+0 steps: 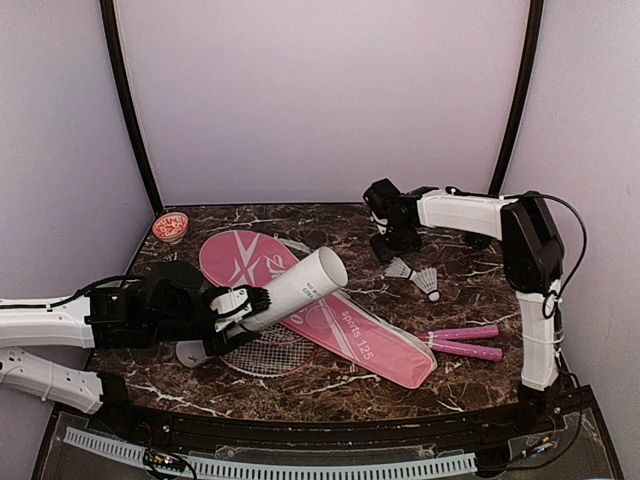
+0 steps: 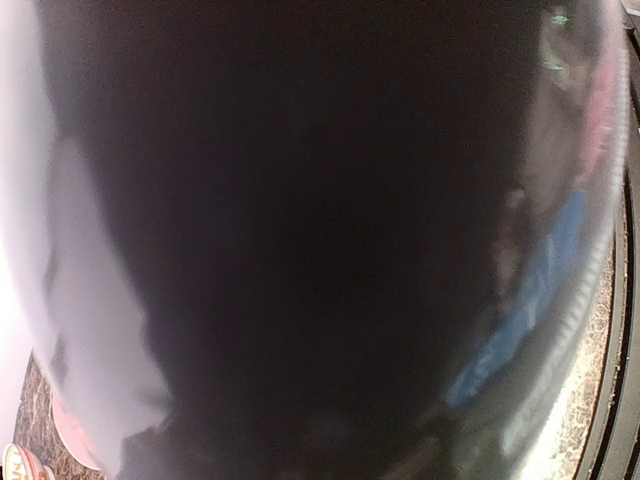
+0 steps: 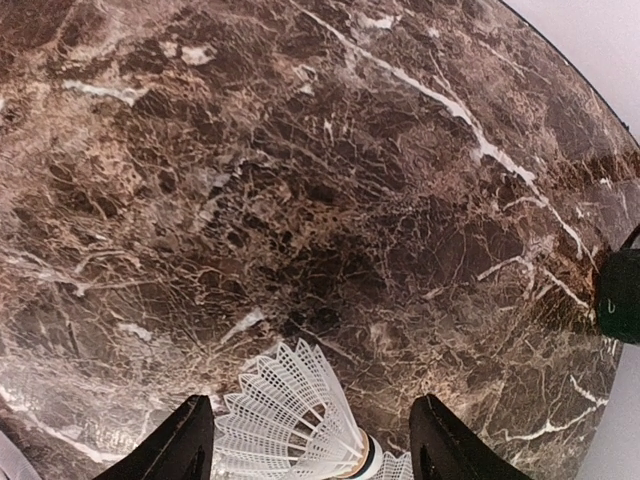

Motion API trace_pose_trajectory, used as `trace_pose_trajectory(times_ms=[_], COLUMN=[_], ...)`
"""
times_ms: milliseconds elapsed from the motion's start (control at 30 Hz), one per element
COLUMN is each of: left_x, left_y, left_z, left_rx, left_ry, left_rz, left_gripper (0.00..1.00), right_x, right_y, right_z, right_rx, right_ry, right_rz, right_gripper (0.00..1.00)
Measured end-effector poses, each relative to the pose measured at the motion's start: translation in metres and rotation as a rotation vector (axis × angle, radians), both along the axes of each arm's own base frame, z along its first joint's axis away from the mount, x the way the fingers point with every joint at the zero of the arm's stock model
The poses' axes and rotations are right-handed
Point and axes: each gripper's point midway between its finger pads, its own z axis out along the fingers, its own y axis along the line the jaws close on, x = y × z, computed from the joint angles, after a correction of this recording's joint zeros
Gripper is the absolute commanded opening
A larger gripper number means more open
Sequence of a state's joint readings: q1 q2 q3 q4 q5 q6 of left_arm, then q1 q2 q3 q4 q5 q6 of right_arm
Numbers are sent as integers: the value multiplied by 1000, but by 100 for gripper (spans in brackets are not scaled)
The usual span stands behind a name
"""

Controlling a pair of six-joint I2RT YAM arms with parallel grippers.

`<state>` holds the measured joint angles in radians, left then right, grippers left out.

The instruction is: Pack up the badminton gear

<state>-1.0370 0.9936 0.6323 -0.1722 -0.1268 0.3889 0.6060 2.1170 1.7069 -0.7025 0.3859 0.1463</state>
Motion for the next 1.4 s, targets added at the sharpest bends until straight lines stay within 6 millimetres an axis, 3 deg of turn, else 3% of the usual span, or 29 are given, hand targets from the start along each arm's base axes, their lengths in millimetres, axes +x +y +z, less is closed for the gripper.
trace_pose_trajectory(times_ms=[267,500,700,1033,1133,1233,1400], left_x=[1,1,1,1,1,1,1], left_y=[3,4,4,4,4,4,4], left_z=[0,0,0,0,0,0,0], left_rx=[2,1,1,1,1,1,2], left_ry=[-9,-11,-11,-11,-11,-11,-13], left_rz=[11,12,12,13,13,13,17], left_gripper=[41,41,41,41,41,41,41], right_x=[-8,-13,-14,-17,-16,-13,-15], right_y=[-11,-15,-16,1,12,20,21], right_z=[-9,-15,-15,-12,0,27,97], right_rx=[-63,-82,-87,-40,13,81,226], right_ry=[37,55,55,53,31,-25,-159], right_rz=[-10,-16,-20,18,38,51,70], right_gripper=[42,32,2,0,0,0,0])
